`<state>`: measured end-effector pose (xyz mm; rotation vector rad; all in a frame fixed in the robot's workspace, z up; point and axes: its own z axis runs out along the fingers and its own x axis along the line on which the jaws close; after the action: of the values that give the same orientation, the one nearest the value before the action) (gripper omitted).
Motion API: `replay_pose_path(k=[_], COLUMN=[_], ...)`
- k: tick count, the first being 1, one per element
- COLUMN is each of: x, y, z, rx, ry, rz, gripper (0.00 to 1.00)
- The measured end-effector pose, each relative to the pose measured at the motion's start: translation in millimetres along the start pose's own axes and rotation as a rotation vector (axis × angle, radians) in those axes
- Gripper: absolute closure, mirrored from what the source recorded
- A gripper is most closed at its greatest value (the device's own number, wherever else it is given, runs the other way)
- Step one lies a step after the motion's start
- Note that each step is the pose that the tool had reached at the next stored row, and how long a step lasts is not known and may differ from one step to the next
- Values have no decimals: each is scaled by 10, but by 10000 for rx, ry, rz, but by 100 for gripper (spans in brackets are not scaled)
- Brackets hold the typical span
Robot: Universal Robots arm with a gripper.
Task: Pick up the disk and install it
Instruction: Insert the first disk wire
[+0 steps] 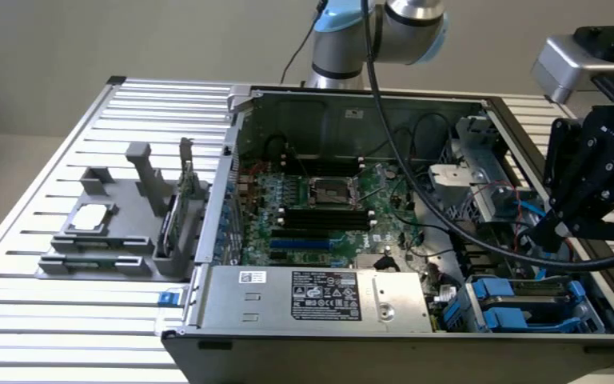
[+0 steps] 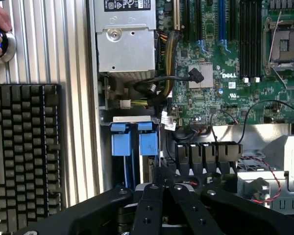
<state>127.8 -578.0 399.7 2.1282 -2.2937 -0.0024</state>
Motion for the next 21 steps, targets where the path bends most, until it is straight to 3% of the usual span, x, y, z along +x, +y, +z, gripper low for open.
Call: replay_pose_path(k=[21], x=[0], y=[0], z=[33], rx=[-31], ry=[-36], rz=[3757], gripper=[89])
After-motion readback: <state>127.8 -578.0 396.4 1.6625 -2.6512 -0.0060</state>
